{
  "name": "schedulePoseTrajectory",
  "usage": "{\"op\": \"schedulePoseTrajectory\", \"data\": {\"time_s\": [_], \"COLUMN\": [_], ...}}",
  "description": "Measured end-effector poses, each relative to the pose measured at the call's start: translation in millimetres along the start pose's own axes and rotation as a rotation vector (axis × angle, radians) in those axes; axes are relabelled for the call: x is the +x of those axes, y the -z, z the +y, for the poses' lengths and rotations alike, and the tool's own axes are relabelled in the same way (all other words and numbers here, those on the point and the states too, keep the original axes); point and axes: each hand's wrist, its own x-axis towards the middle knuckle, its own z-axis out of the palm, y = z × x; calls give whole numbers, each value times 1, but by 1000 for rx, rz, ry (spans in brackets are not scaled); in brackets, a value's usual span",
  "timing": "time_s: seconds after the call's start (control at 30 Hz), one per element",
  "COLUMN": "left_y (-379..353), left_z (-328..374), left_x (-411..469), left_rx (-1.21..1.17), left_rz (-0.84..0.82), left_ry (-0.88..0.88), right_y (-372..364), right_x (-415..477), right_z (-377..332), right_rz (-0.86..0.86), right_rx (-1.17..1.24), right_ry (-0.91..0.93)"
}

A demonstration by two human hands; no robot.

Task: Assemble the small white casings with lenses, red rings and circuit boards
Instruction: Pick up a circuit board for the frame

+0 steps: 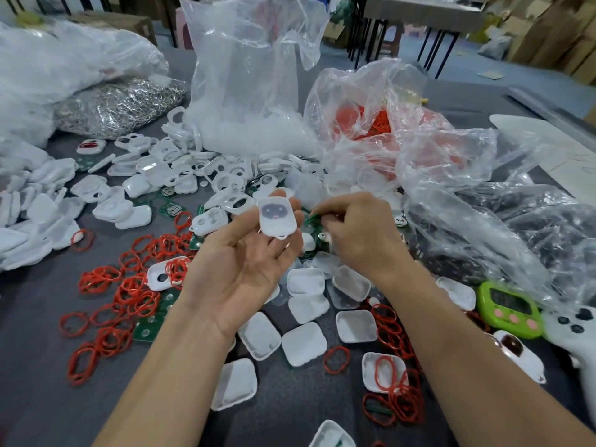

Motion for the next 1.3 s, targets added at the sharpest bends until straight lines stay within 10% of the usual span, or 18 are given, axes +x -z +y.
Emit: {"op": "schedulePoseTrajectory", "data": {"time_s": [0.27, 0.57, 1.3], "left_y": [-2, -5, -5], "left_z": [-6, -7, -10], "left_x": [1, 0, -5], "left_rx": [75, 97, 129], "left_rz": [34, 18, -67], "left_ry": [26, 33, 57], "right_y": [12, 36, 17], "right_x": [-42, -111, -128], "right_z": [9, -8, -7], "right_rz": [37, -93, -191], "right_rx": [988, -271, -571], "right_ry": [-420, 134, 252]}}
